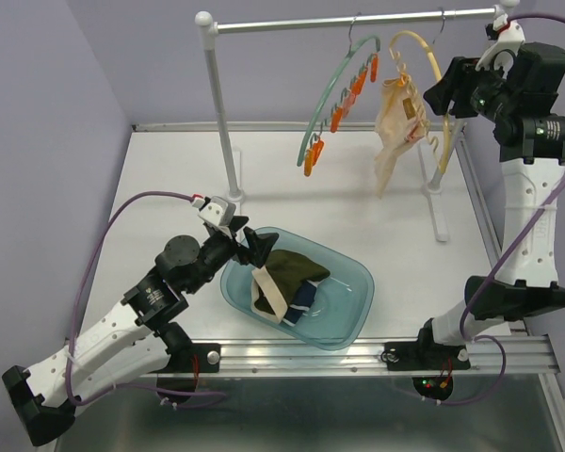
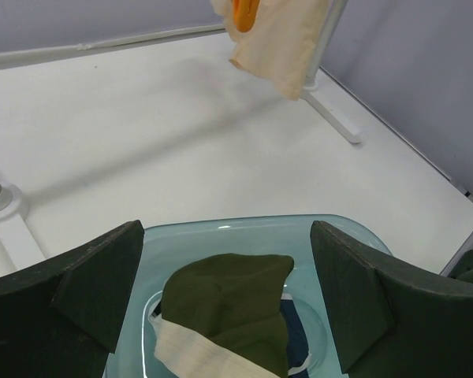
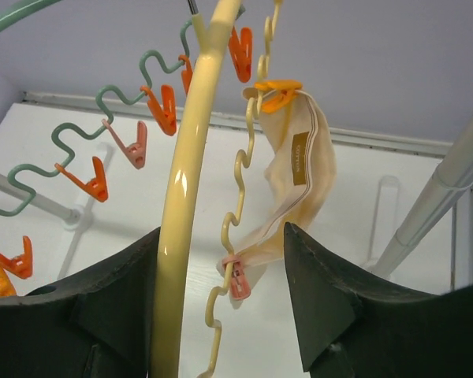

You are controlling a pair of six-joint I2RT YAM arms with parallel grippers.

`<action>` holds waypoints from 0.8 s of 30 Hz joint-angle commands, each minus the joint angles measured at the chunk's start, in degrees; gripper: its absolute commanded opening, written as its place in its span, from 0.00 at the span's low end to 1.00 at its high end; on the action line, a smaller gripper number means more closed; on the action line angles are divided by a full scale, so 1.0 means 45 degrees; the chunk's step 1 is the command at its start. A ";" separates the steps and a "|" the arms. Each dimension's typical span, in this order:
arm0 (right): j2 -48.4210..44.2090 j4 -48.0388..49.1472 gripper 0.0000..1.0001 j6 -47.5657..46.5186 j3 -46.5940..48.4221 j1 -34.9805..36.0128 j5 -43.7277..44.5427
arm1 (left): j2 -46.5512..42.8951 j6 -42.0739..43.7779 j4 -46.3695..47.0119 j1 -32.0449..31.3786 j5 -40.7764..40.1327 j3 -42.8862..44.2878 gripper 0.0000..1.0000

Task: Remove the underwear clipped to the hanger

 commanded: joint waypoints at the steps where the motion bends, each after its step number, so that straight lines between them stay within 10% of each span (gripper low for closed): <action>1: -0.0078 -0.0005 0.63 0.0205 -0.0335 -0.0076 -0.0302 | 0.0020 0.0013 0.0863 -0.0011 0.0186 -0.0126 0.99; 13: -0.0235 -0.0044 0.01 -0.0029 -0.0434 -0.0076 0.0304 | 0.0332 0.0189 0.1175 -0.0011 0.0342 0.0030 0.99; 24: -0.0430 0.0678 0.01 0.0400 0.1050 -0.0115 0.0324 | 0.0919 0.0287 0.2015 -0.0011 0.0440 0.0440 0.99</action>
